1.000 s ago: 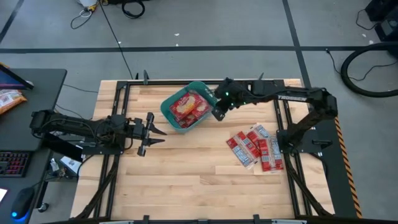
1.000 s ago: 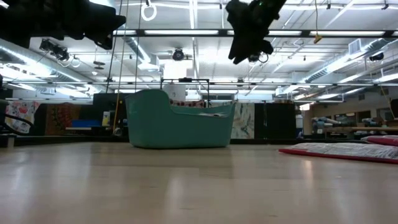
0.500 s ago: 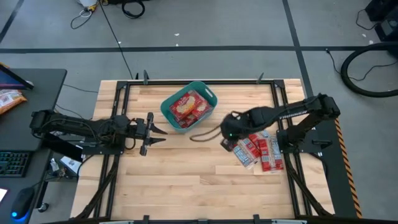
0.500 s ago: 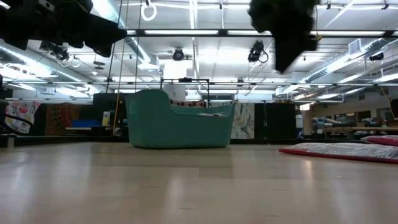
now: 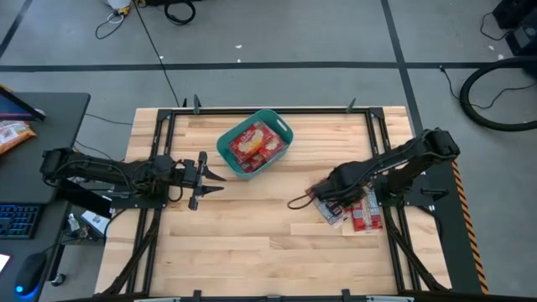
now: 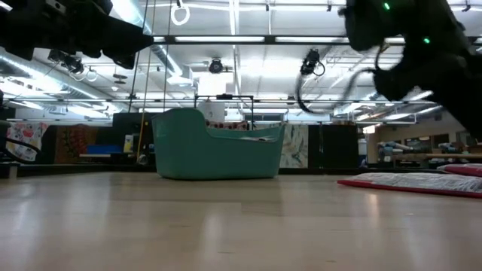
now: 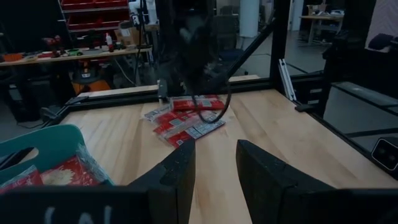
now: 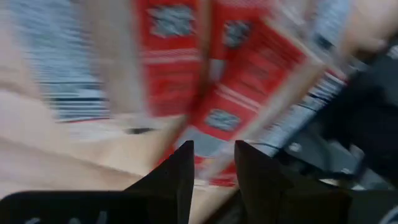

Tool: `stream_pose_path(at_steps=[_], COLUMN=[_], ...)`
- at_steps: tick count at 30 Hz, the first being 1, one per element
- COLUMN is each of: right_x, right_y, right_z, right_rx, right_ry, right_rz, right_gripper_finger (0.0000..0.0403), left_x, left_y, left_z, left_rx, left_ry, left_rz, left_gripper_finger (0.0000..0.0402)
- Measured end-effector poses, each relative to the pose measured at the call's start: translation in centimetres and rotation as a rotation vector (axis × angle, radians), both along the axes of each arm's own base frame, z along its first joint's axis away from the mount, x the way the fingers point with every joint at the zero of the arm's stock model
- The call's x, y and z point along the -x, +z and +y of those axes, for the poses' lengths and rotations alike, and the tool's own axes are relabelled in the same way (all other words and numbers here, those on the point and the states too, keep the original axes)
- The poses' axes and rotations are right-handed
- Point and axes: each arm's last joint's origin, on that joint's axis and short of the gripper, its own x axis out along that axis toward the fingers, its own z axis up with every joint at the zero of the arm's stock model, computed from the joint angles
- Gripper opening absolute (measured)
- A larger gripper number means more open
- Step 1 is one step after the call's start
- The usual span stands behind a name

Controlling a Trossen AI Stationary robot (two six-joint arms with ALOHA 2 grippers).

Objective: Sort popcorn bags into baskets
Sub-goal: Put the red popcorn bag into the green container

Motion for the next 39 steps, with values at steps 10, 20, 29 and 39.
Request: stream_pose_path(at_steps=[10,20,29,39], right_x=[2.8,-1.9,-8.6,-10.4], right_y=[-3.8,-4.4,0.1,4.1], right_z=[-2.2,-3.2,-2.6,-0.7], right_rx=[0.234,0.207,0.244,0.235], right_ry=[-0.021,0.035,0.261,0.362], right_rz=[0.108,-0.359,-1.018,-1.146], right_gripper_finger=[0.0121,0.0120,0.0120,0.0118], left_x=[0.0,0.0,0.0,0.0], left_y=[0.0,0.1,0.1,0.0], left_z=[0.0,0.0,0.0,0.0], left_rx=[0.001,-0.013,-0.016,-0.016], left_ry=[0.000,-0.001,-0.001,-0.001], left_rz=[0.000,-0.008,-0.007,-0.005], left_gripper_finger=[0.0121,0.0121,0.0121,0.0121])
